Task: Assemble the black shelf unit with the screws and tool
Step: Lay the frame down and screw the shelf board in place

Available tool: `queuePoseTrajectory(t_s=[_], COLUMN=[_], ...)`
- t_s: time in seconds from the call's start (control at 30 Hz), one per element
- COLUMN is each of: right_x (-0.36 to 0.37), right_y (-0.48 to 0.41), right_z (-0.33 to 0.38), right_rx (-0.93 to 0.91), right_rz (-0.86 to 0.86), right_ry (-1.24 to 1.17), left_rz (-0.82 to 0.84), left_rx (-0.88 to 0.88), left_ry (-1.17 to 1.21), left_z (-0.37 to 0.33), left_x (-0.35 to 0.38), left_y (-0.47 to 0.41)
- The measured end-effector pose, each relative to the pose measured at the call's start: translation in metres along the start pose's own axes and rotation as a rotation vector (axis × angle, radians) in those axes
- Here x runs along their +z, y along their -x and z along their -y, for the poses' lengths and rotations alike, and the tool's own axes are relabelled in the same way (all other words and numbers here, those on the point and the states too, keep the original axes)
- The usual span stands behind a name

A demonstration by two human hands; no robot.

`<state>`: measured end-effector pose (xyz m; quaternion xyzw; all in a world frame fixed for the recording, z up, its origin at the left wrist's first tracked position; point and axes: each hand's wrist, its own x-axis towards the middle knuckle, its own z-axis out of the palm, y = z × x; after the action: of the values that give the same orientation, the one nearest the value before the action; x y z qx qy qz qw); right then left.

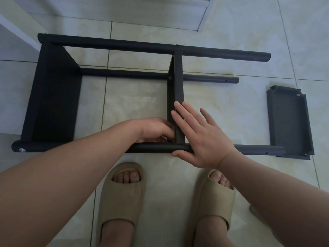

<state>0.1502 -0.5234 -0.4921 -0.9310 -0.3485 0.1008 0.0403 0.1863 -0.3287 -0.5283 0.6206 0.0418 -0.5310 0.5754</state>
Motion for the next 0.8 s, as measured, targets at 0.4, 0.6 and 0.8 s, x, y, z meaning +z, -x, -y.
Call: queuePoseTrajectory(t_s=[0.4,0.6,0.8], right_x=[0.0014,0.0027,0.0024], right_y=[0.0001,0.0002,-0.0001], right_z=[-0.0003,-0.0006,-0.0004], right_rx=[-0.004,-0.005,-0.006], right_rz=[-0.015,-0.018,-0.032], right_ry=[-0.008,-0.010,-0.013], left_rz=[-0.002,-0.011,-0.057], left_rx=[-0.006,-0.030,0.000], left_ry=[0.074,-0.052,-0.141], left_z=[0.0025,0.0006,0.0007], left_x=[-0.0016,0.0000,0.0001], left_y=[-0.0008,-0.0009,-0.0006])
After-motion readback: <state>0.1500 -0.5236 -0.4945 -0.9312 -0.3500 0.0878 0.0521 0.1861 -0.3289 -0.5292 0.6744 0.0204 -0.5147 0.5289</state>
